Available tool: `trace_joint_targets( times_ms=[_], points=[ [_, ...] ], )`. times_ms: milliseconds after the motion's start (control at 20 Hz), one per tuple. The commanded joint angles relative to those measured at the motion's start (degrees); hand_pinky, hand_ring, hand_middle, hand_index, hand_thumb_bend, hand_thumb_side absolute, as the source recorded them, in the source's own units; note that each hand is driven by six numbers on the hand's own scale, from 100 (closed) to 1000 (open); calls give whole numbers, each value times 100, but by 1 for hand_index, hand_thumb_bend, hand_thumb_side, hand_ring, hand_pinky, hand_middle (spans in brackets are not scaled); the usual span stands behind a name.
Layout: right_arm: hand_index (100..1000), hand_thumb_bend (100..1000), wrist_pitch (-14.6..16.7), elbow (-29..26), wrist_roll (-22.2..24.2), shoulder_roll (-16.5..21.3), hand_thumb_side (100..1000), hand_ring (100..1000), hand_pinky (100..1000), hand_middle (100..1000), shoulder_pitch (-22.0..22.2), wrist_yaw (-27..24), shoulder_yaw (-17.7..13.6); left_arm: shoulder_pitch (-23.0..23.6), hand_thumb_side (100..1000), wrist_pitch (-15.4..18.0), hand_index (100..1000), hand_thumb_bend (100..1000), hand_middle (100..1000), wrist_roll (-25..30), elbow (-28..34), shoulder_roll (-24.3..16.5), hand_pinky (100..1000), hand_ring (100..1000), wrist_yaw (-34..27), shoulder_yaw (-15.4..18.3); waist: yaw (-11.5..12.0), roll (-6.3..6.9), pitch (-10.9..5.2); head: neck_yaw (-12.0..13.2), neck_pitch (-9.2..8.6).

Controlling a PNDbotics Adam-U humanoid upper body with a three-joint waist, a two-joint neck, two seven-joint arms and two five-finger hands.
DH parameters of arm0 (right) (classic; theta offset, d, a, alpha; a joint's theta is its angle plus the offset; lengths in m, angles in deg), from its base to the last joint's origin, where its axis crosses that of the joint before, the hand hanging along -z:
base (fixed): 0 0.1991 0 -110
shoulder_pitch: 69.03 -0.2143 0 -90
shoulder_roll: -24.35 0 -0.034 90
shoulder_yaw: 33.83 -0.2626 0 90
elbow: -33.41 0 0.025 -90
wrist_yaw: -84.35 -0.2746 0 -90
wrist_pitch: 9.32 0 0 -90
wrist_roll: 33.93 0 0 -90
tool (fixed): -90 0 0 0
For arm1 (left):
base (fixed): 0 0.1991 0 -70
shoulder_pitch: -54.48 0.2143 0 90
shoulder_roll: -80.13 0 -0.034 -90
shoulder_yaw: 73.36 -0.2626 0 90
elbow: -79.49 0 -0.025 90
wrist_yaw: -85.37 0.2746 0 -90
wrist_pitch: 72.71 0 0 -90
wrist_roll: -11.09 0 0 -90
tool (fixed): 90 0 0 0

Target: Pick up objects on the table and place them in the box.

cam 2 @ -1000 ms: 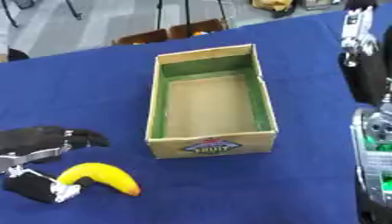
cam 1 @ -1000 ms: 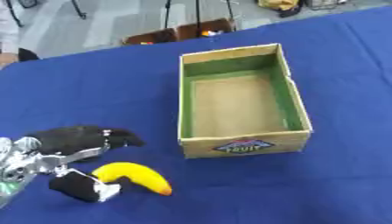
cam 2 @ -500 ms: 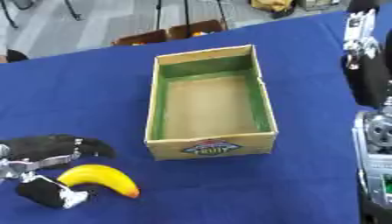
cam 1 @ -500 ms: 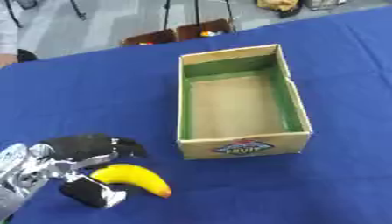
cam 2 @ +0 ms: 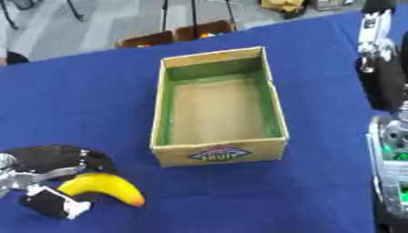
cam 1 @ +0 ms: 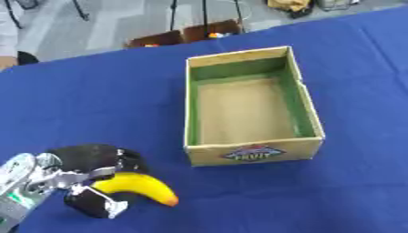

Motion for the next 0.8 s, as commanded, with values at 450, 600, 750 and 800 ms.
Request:
trace_joint_targets(
  times_ms=[450, 600, 750, 800],
  points=[
    [835, 100, 30, -83, 0, 106, 1000, 819, 740, 520, -106, -30, -22, -33, 426, 249, 913, 100, 836, -183, -145, -26, 677, 765, 337, -18, -10, -35, -66, 27, -94],
    [836, 100, 34, -83, -1, 105, 1000, 819, 741, 517, -103, -40, -23, -21, 417, 314, 884, 100, 809, -241, -179, -12, 642, 737, 448, -34, -7, -36, -66, 26, -101],
    [835, 100, 37, -83, -4, 106, 1000, 818, 741, 517, -104, -45, -28, -11, 415, 359, 860, 100, 788, -347, -201, -12, 601, 699, 554, -49, -9, -36, -66, 25, -105],
    [835, 100, 38, -83, -6, 106, 1000, 818, 741, 517, -105, -47, -30, -5, 420, 369, 851, 100, 777, -379, -218, -10, 582, 682, 585, -59, -12, -36, -65, 24, -106]
  ],
)
